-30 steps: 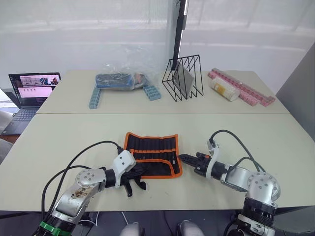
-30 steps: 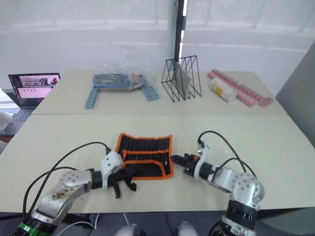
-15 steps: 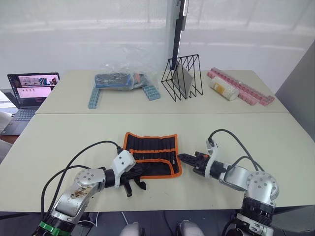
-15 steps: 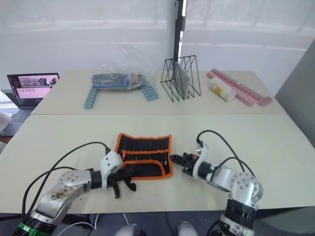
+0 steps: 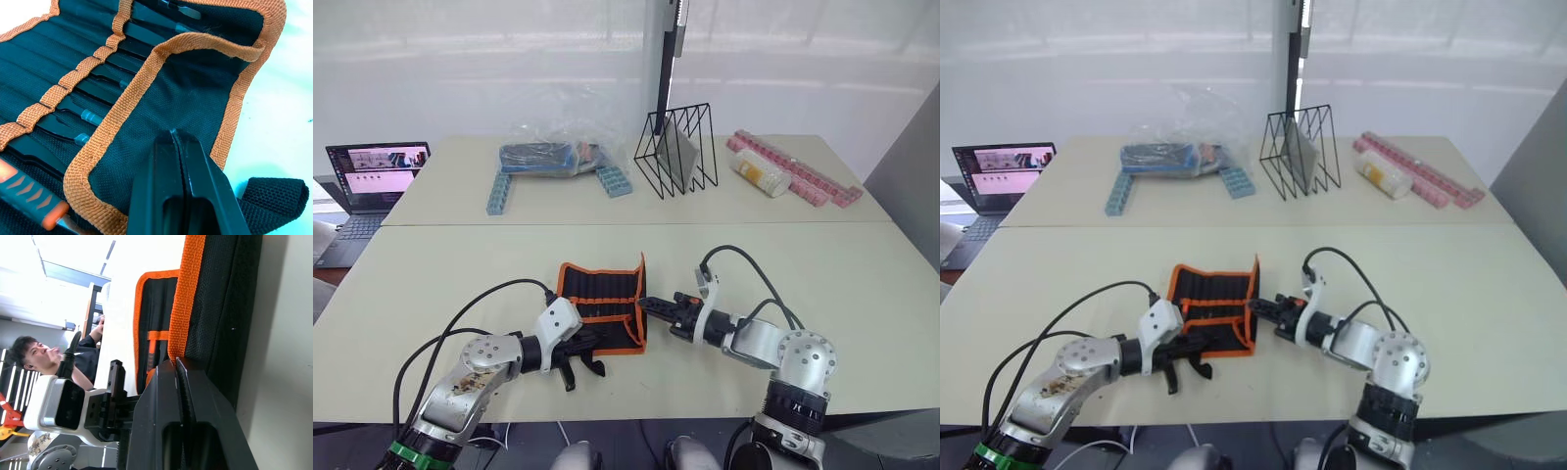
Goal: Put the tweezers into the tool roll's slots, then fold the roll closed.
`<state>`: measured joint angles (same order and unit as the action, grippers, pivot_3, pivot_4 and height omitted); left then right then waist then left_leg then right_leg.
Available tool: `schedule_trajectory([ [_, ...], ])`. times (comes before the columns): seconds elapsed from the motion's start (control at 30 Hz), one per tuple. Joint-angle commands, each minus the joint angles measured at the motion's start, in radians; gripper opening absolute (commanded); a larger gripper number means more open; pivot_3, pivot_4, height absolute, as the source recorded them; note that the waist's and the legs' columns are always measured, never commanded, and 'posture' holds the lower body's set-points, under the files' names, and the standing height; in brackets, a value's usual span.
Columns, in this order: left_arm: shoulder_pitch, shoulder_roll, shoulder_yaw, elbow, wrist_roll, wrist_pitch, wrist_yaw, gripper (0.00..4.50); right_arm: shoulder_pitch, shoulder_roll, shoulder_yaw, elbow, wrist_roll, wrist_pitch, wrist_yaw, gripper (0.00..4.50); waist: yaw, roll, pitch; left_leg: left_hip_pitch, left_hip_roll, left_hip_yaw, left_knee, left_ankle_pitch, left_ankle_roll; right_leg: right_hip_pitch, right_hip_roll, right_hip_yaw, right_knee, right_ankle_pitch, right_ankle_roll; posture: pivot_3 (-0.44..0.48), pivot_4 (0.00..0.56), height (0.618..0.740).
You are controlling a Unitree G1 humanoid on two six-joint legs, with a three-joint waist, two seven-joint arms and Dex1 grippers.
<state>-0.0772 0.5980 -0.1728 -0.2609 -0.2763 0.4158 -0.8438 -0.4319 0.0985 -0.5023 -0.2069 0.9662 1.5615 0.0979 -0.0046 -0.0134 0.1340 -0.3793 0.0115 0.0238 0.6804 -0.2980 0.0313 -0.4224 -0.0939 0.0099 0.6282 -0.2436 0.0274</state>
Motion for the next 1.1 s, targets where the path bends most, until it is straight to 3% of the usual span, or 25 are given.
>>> schedule_trajectory([
  [0.03,0.019,0.004,-0.023,0.021,0.020,0.031,0.006,0.00,-0.021,0.014,0.022,-0.038,0.029,0.005,-0.006,0.03,0.000,0.000,0.000,0.000,0.000,0.000,0.000,0.000,0.000,0.000,0.000,0.000,0.000,0.000,0.000,0.000,0.150,0.722],
  [0.43,0.027,0.007,-0.017,0.010,0.019,0.037,0.007,0.00,-0.030,0.023,0.239,0.044,-0.062,-0.103,0.017,0.03,-0.007,0.000,0.000,0.000,-0.001,0.000,0.000,0.000,0.000,0.000,0.004,-0.001,0.000,0.000,0.000,0.000,0.150,0.722],
  [0.8,0.041,0.023,-0.001,-0.007,0.014,0.045,0.002,0.00,0.013,-0.125,0.540,0.130,-0.286,-0.314,0.118,0.03,-0.011,-0.002,-0.001,0.002,-0.003,0.001,0.000,0.000,0.000,0.001,0.004,-0.001,0.000,0.000,0.001,0.000,0.150,0.722],
  [1.1,0.061,0.061,0.042,-0.052,-0.010,0.067,-0.003,0.00,0.016,-0.155,0.599,0.170,-0.354,-0.378,0.137,0.03,-0.014,-0.004,-0.003,0.006,-0.001,0.001,0.000,0.000,0.000,0.003,0.002,0.001,0.001,0.000,0.000,0.000,0.150,0.722],
])
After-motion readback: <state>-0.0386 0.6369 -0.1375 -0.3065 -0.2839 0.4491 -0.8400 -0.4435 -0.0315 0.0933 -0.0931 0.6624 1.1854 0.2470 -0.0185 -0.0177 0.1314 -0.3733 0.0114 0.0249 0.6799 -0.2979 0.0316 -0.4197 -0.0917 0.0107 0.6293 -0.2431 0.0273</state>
